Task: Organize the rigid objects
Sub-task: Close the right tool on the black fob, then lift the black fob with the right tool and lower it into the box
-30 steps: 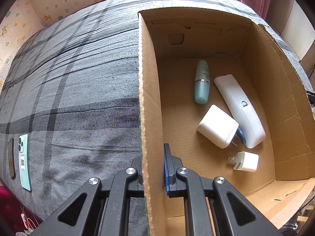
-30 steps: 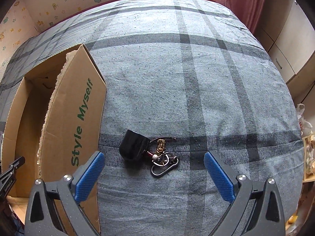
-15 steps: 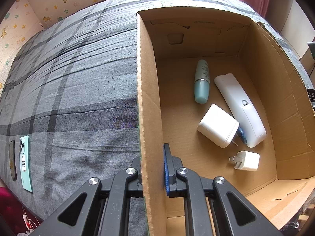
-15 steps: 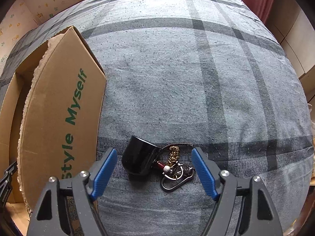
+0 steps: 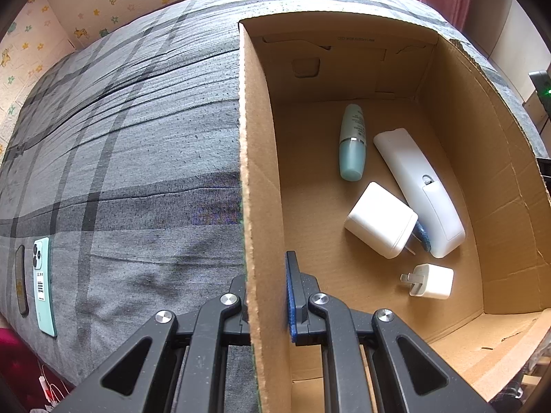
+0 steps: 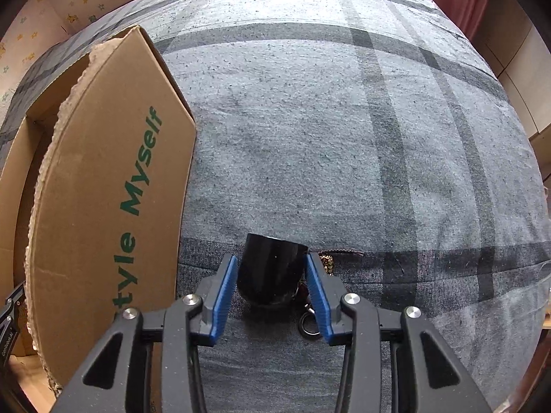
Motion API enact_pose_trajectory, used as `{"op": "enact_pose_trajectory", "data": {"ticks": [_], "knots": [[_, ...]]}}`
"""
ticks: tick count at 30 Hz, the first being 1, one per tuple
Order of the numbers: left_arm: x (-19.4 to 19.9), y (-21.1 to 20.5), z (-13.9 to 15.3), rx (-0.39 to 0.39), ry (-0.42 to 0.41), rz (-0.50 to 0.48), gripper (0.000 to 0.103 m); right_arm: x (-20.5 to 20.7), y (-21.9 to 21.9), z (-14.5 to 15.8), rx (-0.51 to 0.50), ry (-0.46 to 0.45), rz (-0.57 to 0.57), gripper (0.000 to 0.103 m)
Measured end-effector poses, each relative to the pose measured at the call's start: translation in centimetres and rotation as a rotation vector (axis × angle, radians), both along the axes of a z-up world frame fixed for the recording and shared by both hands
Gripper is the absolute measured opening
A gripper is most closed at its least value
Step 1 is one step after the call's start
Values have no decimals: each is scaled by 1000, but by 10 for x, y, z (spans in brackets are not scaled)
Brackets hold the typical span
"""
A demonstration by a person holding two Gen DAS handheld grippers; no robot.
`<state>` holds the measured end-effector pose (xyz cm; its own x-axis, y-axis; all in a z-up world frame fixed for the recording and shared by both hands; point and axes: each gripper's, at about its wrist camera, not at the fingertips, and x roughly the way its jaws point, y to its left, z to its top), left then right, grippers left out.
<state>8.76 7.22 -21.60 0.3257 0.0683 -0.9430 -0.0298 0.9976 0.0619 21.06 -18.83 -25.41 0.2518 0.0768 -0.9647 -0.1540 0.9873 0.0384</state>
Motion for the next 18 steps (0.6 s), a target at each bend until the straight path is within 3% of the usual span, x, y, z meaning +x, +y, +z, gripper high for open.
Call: {"op": "enact_pose_trajectory", "data": {"ticks": [18], "knots": [[-2,2,0,-7,-7,3,12,-30,-4,59,2,-75,-7,44]]}}
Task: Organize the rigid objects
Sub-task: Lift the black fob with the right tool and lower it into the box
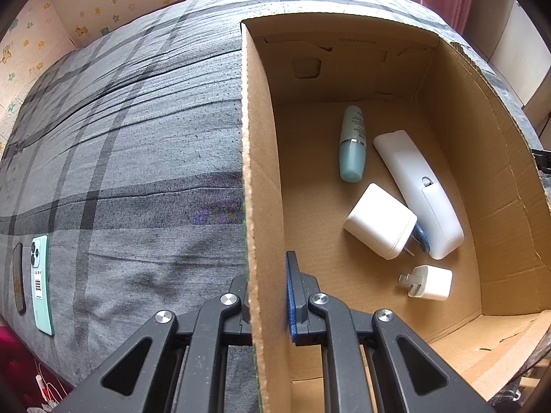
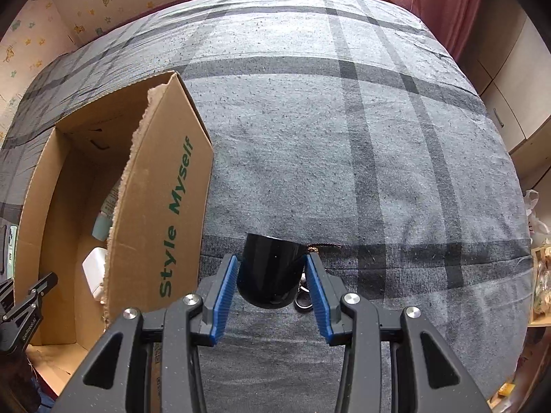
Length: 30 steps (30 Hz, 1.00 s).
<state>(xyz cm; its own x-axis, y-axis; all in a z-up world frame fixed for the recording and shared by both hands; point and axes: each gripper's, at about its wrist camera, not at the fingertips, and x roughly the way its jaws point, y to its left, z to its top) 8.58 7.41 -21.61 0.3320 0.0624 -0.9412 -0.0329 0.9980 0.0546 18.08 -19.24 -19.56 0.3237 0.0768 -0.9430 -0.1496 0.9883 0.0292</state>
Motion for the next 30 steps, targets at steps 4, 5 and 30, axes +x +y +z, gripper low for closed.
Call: {"op": "enact_pose_trajectory", "data": {"ticks": [4,5,30], "knots": [[0,-1,1,-1,-2,-2,12,-4,5,13,0,-23,7,44],[0,-1,1,-2,-3,-2,12,-6,6,17,0,-30,10,44],[0,3,0,-14,-3,-2,12,-31,59,87,35,-147,127,44]]}}
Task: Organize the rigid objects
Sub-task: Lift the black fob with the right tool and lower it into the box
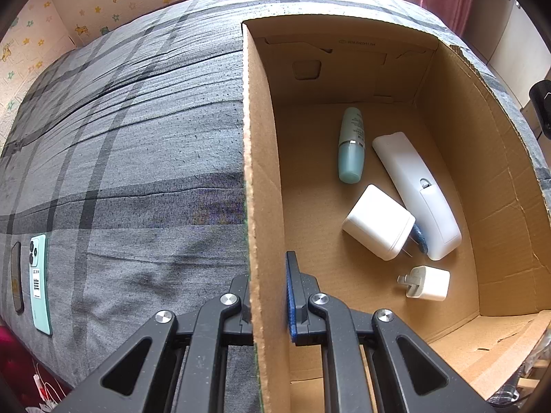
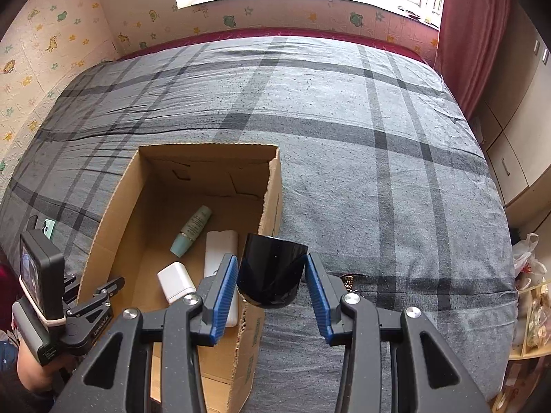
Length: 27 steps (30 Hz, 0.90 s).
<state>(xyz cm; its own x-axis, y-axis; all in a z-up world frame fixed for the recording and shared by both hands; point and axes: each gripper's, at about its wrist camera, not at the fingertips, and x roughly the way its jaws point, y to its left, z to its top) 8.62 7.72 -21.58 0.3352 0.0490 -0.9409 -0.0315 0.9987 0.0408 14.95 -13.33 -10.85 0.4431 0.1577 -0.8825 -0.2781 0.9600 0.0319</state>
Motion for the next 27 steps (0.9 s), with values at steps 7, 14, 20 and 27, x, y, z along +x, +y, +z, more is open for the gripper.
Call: {"op": "enact_pose_trajectory", "data": {"ticks": [7,14,20,27], "knots": [[0,-1,0,-1,0,0,12,-8,27,1,1,-3,67,44],[0,0,1,-3,1,0,12,-14,49,-6,12,12,115,44],[0,1,1,-2,1,-1,12,-17,66,-19,7,37,147,44],[0,1,0,2,1,-4,12,-17,85,-45,-14,85,177,44]]}}
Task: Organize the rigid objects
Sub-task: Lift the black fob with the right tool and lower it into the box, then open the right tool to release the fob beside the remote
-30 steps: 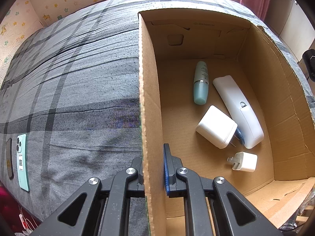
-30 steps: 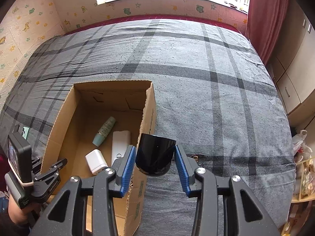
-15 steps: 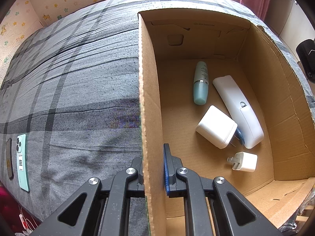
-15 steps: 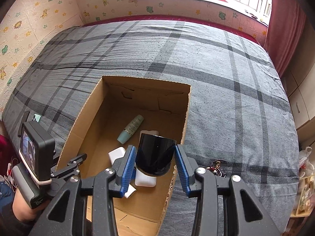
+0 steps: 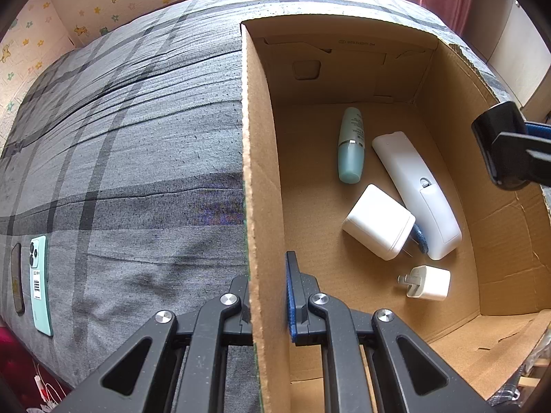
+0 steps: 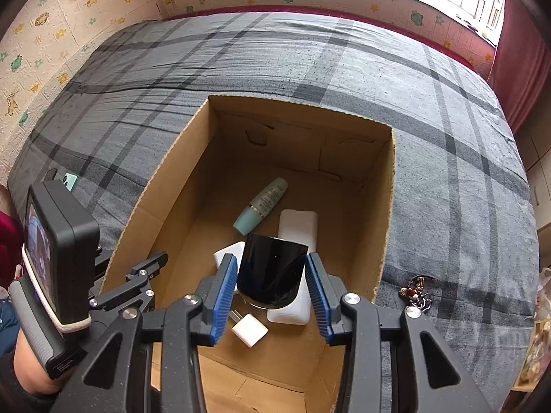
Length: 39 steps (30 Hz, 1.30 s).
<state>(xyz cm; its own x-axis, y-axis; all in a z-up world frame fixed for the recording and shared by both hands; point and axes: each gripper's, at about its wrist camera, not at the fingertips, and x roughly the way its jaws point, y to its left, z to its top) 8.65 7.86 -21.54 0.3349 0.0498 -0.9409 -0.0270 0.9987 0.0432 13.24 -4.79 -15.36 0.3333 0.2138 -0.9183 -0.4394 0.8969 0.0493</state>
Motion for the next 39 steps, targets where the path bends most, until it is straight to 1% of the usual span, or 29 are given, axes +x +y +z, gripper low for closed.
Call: {"op": "enact_pose_trajectory", "data": {"ticks": [9,15,23,31,35,37,39], "knots": [[0,-2,0,1,-1,1,12,-2,17,-36,-39,64,29,44],[-1,-2,0,1,-1,1,12,-2,23,-53,-60,98,39,44],[-1,-1,0,2,-1,0,12,-1,25,-66,-83,125,38,44],[-1,-1,0,4,-1,0,12,2,23,-64,-73,119,33,45],[0,-1,1,5,0,0,12,0,23,-56,-60,98,39,50],[0,-2,1,6,0,0,12,-1,23,-51,-60,83,38,55],[0,-2,2,7,0,0,12,-2,23,-46,-61,67,34,70]]}}
